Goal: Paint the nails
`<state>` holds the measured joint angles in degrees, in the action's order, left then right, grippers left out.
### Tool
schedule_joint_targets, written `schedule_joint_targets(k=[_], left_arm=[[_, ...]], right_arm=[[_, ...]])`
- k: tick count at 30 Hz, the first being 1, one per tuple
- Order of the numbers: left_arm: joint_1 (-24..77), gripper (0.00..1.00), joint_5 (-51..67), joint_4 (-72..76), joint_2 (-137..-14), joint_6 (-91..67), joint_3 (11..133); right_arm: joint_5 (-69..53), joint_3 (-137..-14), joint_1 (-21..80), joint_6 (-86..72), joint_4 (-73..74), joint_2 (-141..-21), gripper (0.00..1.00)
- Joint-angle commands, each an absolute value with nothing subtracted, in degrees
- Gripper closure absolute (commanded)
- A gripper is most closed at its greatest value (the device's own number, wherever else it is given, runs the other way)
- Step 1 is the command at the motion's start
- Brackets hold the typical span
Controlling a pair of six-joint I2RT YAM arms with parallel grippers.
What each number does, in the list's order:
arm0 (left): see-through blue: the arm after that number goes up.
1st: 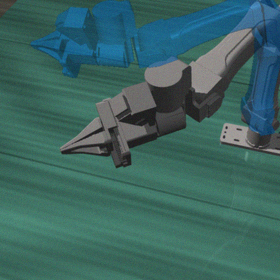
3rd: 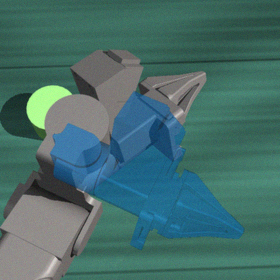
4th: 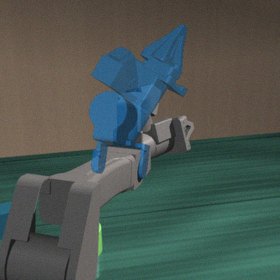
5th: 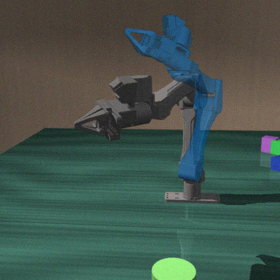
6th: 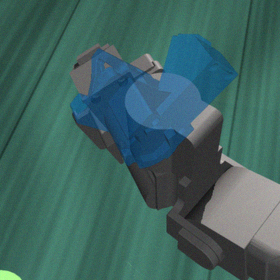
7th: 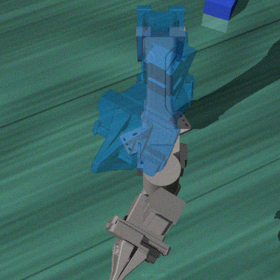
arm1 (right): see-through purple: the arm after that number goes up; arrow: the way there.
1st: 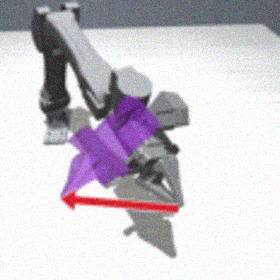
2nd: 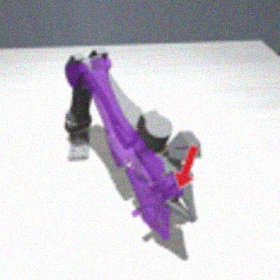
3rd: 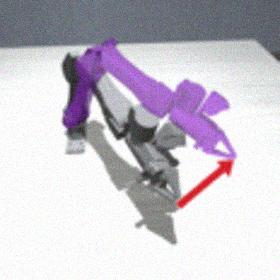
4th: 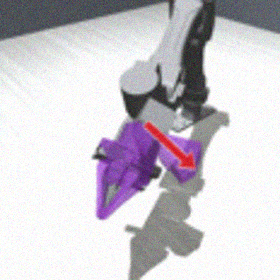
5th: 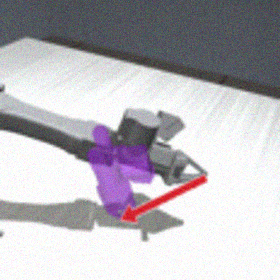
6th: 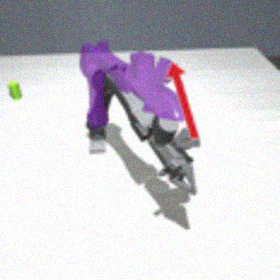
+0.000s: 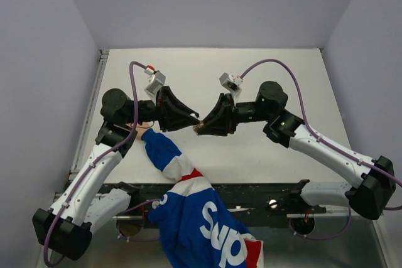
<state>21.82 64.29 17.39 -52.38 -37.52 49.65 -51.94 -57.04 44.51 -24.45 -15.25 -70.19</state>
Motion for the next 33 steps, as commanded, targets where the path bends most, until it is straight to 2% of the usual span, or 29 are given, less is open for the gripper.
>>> schedule_joint_targets(k=[1,5,14,33], left_arm=[[21.9,0.74,63.0,19.5,-51.2,-37.7,49.2],[22.3,1.00,61.7,18.0,-51.2,-36.0,49.7],[25.0,1.00,48.2,4.7,-50.0,-26.8,52.6],[35.9,1.00,4.6,-8.1,-58.3,-31.7,57.5]], right_arm=[[-52.2,-56.9,44.3,-23.6,-15.1,-70.1,0.99],[-49.3,-57.0,44.3,-21.7,-13.1,-70.0,0.99],[-35.2,-57.4,44.3,-18.1,-8.6,-69.5,0.99],[7.1,-57.0,47.8,-17.6,-9.4,-74.1,0.99]])
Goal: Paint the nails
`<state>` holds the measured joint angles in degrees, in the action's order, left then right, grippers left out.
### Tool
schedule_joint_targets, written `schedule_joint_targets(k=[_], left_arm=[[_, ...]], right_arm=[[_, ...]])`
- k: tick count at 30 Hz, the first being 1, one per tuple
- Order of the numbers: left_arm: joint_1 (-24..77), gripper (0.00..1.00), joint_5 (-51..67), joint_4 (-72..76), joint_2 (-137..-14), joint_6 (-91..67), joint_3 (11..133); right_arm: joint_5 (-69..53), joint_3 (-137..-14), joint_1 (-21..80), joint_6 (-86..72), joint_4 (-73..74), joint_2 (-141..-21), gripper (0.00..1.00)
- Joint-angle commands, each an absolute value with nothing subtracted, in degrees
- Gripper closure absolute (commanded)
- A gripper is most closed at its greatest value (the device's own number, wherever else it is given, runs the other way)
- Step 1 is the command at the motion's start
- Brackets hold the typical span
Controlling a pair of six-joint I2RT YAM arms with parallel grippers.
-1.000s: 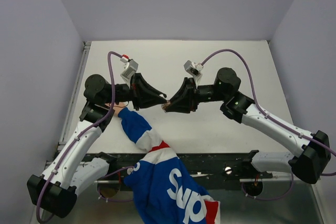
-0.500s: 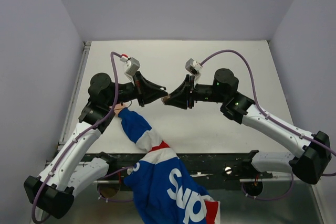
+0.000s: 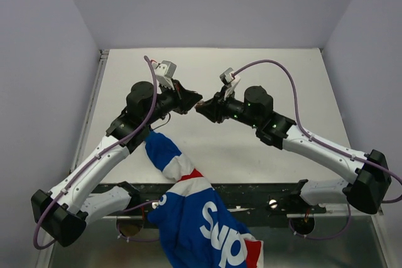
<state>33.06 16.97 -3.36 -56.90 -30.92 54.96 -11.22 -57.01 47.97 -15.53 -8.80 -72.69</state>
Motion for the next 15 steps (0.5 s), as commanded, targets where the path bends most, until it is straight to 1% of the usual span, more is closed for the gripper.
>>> schedule_joint_targets(k=[1,4,8,14,15], left_arm=[[36.5,1.00,2.7,-8.4,-58.8,-32.3,57.7],[38.0,1.00,-2.8,-9.2,-60.5,-33.0,58.4],[38.8,1.00,-6.6,-10.3,-63.1,-35.0,59.5],[39.6,1.00,-6.9,-8.3,-65.2,-37.4,59.9],[39.6,0.96,-6.6,-8.2,-65.5,-37.3,60.0]], right_arm=[[9.3,-57.3,48.2,-17.8,-9.1,-74.5,0.99],[14.1,-57.6,49.0,-18.3,-9.6,-75.8,0.99],[21.2,-57.1,50.6,-17.8,-11.1,-77.3,0.99],[26.4,-57.0,51.2,-16.8,-13.2,-79.9,0.99],[26.3,-57.0,51.2,-16.8,-13.4,-80.2,0.99]])
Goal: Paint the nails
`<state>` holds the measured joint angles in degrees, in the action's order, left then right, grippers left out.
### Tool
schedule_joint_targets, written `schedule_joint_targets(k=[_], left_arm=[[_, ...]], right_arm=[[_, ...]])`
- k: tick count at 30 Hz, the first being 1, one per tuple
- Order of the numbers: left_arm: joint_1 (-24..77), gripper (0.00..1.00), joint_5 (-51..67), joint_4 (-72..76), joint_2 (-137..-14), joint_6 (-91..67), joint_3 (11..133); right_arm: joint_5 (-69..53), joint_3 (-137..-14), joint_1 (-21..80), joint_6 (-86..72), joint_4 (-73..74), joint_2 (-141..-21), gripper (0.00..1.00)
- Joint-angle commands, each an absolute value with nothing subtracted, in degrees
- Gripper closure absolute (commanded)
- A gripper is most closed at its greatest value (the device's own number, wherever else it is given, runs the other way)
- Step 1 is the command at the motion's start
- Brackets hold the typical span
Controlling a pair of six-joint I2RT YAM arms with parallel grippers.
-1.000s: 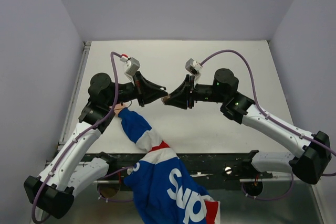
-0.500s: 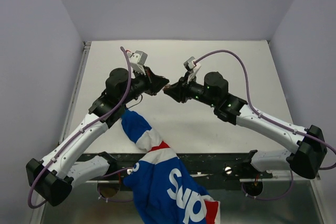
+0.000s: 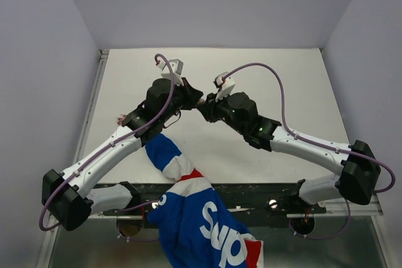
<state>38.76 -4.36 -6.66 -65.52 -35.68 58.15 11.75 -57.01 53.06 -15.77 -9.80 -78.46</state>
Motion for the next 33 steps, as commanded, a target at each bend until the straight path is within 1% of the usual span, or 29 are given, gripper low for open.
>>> schedule_joint_targets(k=[1,3,4,6,8,9,13,15,17,21,22,25,29,33], left_arm=[[39.6,0.90,-6.2,-8.3,-65.8,-36.9,60.2],[39.6,0.67,-4.8,-7.8,-65.7,-36.0,60.3],[39.6,0.52,-4.4,-7.6,-65.5,-35.7,60.2],[39.2,0.30,-3.3,-7.0,-65.0,-35.0,59.9],[38.2,0.14,-1.9,-7.5,-64.5,-34.9,60.2],[37.7,0.10,-1.1,-7.9,-64.4,-34.8,60.6],[35.1,0.03,1.7,-8.4,-62.5,-33.9,59.7],[33.3,0.01,4.5,-7.7,-60.6,-32.4,58.5],[30.4,0.01,10.0,-5.3,-58.8,-31.4,56.5],[24.7,0.01,26.9,-1.4,-56.6,-28.8,54.3],[24.1,0.01,32.1,-1.6,-56.3,-27.2,54.6],[23.4,0.01,42.1,-3.3,-54.6,-22.5,55.3],[22.4,0.01,49.8,-4.9,-52.6,-20.3,55.5],[21.9,0.01,55.8,-5.2,-52.2,-20.7,55.8]], right_arm=[[26.1,-57.0,51.3,-16.6,-13.6,-80.2,0.99],[25.8,-56.9,51.3,-16.8,-13.6,-80.0,0.99],[25.6,-56.7,51.3,-16.8,-13.6,-79.8,0.99],[25.7,-57.1,51.2,-16.4,-12.8,-79.6,0.99],[26.4,-57.5,51.2,-16.0,-11.8,-79.5,0.99],[26.7,-57.5,51.3,-15.8,-11.3,-79.6,0.99],[27.3,-57.0,51.3,-15.4,-9.9,-78.3,0.99],[26.7,-56.5,51.2,-15.4,-9.0,-77.5,0.99],[23.7,-56.0,51.2,-14.8,-8.8,-76.2,0.99],[9.5,-55.2,50.0,-14.2,-7.7,-73.0,0.99],[4.4,-55.4,49.8,-13.5,-6.7,-72.5,0.99],[-8.6,-56.9,49.7,-14.1,-3.1,-71.1,0.99],[-22.2,-58.8,49.2,-16.1,-0.9,-69.1,0.99],[-32.2,-61.1,48.8,-17.9,-0.6,-69.3,0.99]])
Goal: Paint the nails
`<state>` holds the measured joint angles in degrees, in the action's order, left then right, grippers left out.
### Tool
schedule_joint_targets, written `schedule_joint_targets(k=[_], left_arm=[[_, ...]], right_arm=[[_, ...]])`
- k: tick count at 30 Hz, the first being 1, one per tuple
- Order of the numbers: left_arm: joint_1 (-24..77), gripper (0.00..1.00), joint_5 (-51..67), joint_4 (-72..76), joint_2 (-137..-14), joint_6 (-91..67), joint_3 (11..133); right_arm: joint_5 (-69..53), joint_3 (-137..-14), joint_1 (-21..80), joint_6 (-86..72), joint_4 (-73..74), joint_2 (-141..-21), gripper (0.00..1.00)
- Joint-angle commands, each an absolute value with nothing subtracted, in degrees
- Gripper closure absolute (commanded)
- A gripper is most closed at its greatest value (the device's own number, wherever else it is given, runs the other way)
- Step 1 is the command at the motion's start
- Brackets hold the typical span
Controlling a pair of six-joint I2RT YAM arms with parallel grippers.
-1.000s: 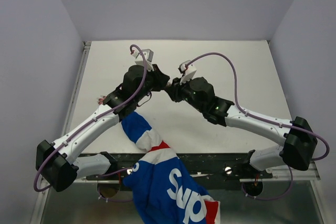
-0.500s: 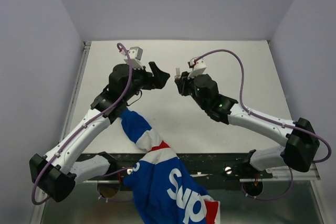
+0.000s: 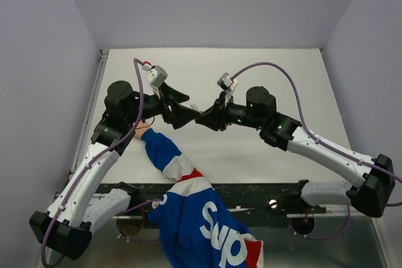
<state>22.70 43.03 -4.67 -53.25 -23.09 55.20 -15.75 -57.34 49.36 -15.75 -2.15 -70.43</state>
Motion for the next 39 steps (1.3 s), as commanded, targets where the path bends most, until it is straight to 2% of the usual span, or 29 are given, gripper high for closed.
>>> schedule_joint_targets(k=[1,7,13,32,39], left_arm=[[21.9,0.01,57.3,-4.6,-52.3,-21.2,55.7],[21.5,0.03,65.4,4.7,-52.2,-28.0,52.7],[21.6,0.19,67.7,16.9,-51.3,-37.0,48.7],[20.4,0.57,60.6,27.0,-48.6,-43.5,42.9],[20.4,0.89,59.6,24.2,-47.8,-41.8,43.0]], right_arm=[[-33.9,-61.6,48.7,-18.3,-0.9,-69.6,0.99],[-40.2,-62.3,48.5,-21.7,-5.0,-70.8,0.99],[-44.2,-60.6,48.3,-24.3,-9.0,-71.5,0.99],[-43.4,-56.4,47.9,-27.1,-13.3,-69.1,0.99],[-42.4,-56.0,47.9,-26.5,-13.2,-68.9,0.99]])
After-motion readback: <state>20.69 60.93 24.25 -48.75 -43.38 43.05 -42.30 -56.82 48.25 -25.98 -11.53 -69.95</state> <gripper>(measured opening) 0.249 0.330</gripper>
